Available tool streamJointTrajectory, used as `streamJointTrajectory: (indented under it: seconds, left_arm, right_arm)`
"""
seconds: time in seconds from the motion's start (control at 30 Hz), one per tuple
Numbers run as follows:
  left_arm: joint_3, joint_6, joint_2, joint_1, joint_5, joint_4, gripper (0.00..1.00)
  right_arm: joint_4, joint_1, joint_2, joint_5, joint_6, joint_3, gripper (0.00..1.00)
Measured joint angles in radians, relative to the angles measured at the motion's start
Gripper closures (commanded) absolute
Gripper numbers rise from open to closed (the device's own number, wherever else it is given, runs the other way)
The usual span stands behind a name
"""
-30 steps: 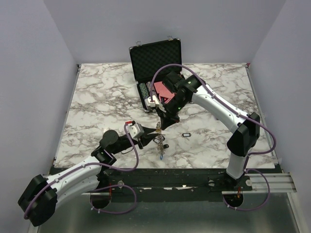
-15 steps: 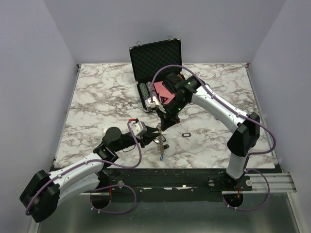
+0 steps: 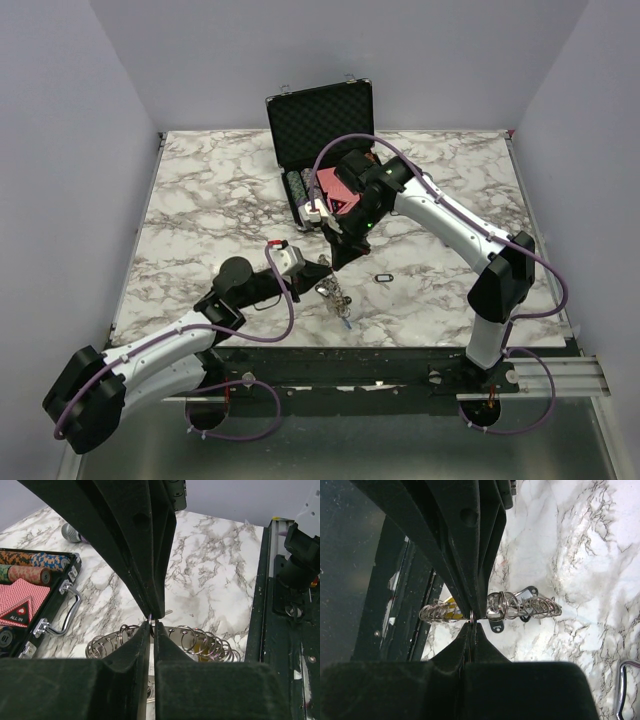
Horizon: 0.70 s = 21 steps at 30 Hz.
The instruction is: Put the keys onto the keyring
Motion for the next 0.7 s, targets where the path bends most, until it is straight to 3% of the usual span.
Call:
streamJointTrajectory:
  seconds: [0.03, 0.13, 0.17, 0.27, 0.33, 0.7]
  left_arm:
    - [0.003, 0.000, 0.001, 0.000, 0.000, -0.004, 1.00]
    - [0.010, -0.008, 0.003, 0.002, -0.002, -0.022, 1.00]
    - [0.011, -0.008, 0.003, 0.003, -0.002, -0.027, 1.00]
    - [0.014, -0.024, 0.002, 0.003, -0.006, -0.041, 1.00]
    - [0.004, -0.044, -0.006, 0.002, -0.024, -0.032, 1.00]
    - [-0.213, -0.235, -0.224, 0.002, -0.100, 0.159, 1.00]
  right_arm:
    - [-0.001, 0.000, 0.000, 0.000, 0.000, 0.000, 1.00]
    - [-0.001, 0.000, 0.000, 0.000, 0.000, -0.003, 0.99]
    - [0.000, 0.000, -0.001, 0.000, 0.000, -0.006, 0.94]
    - [0.013, 0.000, -0.006, -0.007, 0.012, -0.026, 0.66]
    - [0.035, 0.000, -0.018, -0.024, 0.033, -0.049, 0.57]
    - [0.172, -0.105, -0.151, -0.309, 0.061, -0.223, 0.53]
